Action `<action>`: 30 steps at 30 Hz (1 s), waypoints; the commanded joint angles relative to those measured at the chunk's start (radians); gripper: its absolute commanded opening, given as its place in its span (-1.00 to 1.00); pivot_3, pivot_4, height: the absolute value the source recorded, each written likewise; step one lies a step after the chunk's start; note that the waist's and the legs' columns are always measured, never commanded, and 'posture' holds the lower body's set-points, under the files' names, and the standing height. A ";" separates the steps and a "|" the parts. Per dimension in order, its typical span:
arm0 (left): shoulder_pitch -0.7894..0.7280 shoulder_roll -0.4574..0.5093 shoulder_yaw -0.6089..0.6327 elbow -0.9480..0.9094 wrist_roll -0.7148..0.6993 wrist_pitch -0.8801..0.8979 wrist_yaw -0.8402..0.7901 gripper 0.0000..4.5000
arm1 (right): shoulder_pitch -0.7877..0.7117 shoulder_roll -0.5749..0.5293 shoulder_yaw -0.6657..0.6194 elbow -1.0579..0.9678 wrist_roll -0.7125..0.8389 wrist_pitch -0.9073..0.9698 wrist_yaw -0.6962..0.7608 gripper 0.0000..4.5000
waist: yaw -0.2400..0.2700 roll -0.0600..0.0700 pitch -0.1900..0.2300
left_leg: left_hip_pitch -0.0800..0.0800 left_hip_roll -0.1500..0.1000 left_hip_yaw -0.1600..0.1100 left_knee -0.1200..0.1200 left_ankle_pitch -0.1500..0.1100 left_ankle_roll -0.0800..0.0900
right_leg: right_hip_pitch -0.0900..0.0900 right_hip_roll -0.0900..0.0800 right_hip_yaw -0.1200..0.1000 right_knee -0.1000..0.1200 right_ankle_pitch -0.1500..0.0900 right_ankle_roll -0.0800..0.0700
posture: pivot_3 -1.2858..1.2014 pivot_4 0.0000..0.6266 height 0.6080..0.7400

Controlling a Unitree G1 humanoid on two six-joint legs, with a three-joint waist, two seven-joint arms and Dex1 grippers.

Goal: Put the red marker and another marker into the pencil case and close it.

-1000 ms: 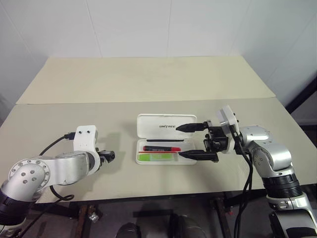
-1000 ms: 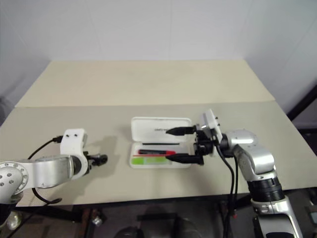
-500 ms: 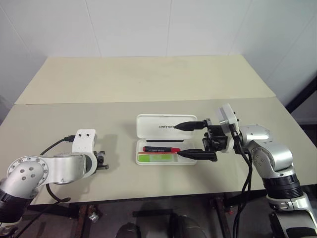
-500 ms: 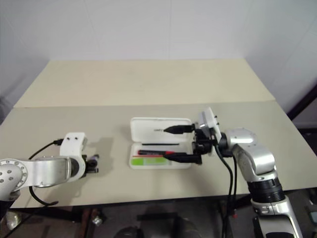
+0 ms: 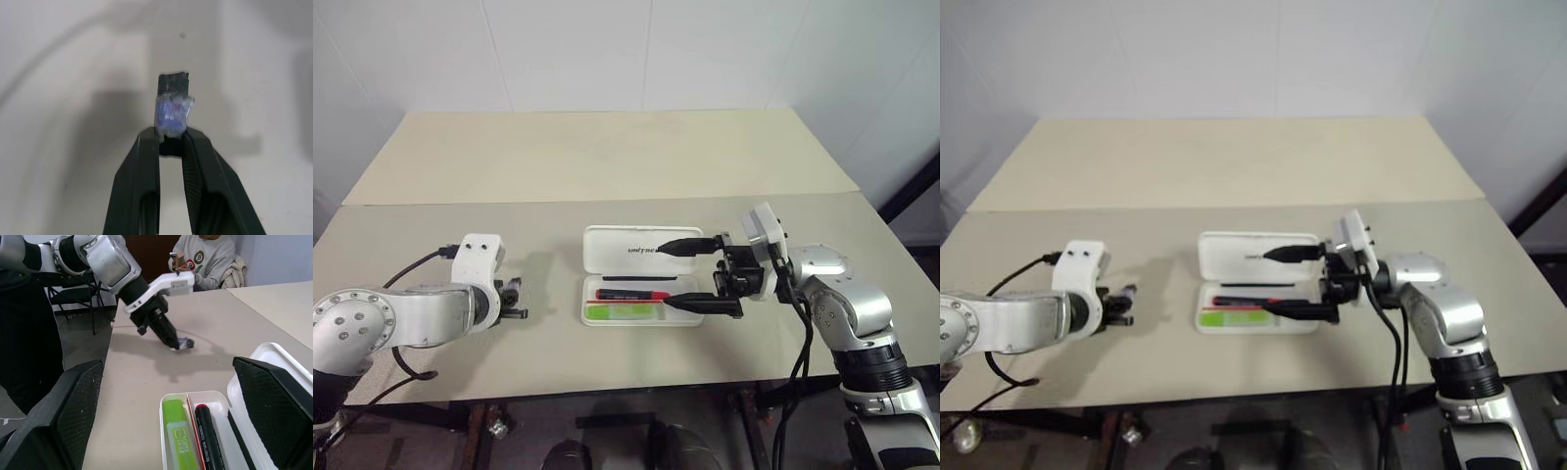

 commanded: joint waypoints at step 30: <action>0.122 -0.037 0.266 0.009 1.041 -0.595 -1.872 -0.86 | -0.026 -0.108 -0.101 0.145 -0.047 -0.126 0.069 1.00 | -0.003 0.000 0.000 | -0.004 0.003 0.023 -0.002 -0.003 0.000 | -0.015 0.003 0.004 0.003 0.000 0.000 | 0.03 -0.52 1.00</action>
